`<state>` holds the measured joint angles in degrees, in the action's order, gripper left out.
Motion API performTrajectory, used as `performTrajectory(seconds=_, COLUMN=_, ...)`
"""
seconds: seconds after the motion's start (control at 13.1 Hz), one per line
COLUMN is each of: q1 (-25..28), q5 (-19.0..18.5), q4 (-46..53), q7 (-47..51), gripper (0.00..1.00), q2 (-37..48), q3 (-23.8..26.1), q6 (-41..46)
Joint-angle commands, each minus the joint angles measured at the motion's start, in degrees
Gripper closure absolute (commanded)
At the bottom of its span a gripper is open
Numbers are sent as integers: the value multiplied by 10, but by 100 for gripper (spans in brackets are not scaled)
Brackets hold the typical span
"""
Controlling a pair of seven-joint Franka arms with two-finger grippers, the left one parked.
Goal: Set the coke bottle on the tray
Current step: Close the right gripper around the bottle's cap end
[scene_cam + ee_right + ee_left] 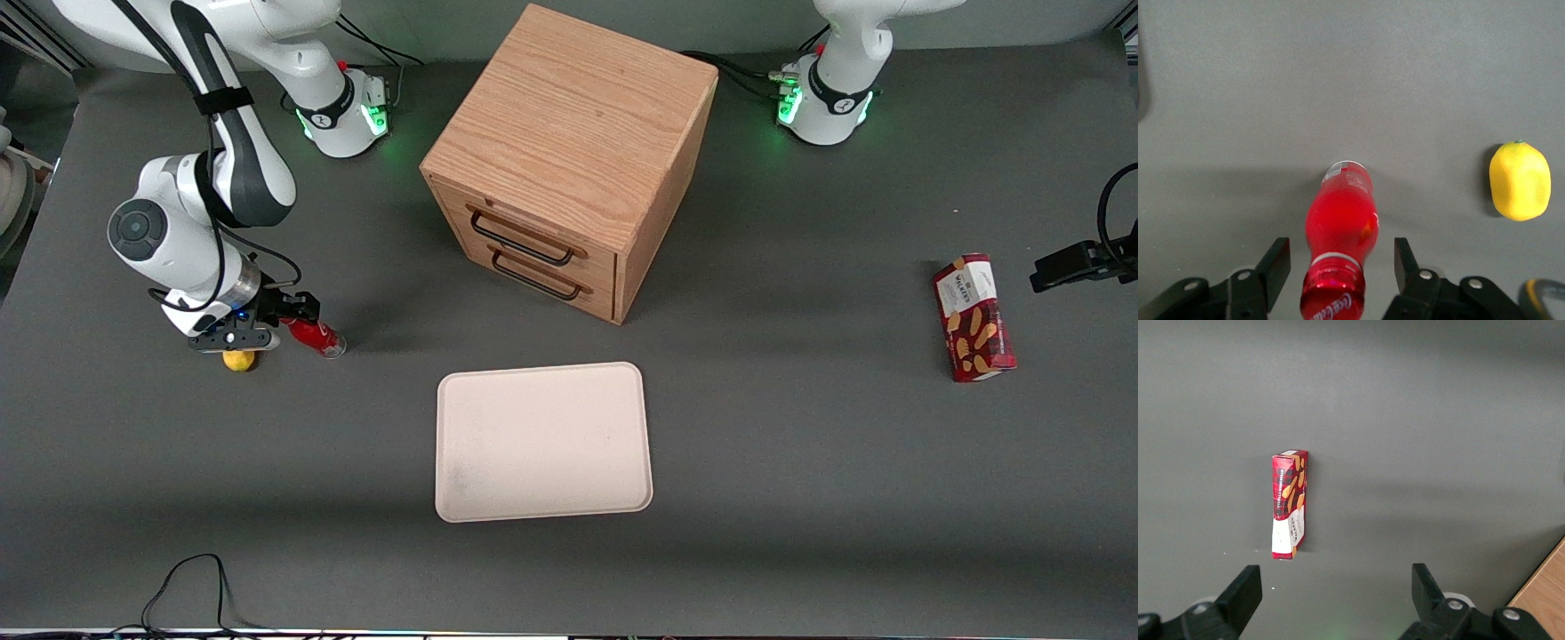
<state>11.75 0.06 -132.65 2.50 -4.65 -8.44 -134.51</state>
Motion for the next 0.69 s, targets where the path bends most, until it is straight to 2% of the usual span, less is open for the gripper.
performTrajectory(seconds=0.0, q1=5, q5=-8, q4=-5, q7=2, gripper=61, q2=8, q3=0, q6=7)
performTrajectory(seconds=0.23, q1=5, q5=-8, q4=-2, q7=2, gripper=97, q2=9, q3=3, q6=11)
performTrajectory(seconds=0.46, q1=5, q5=-8, q4=22, q7=3, gripper=100, q2=18, q3=8, q6=17)
performTrajectory(seconds=0.61, q1=5, q5=-8, q4=96, q7=3, gripper=100, q2=16, q3=10, q6=96)
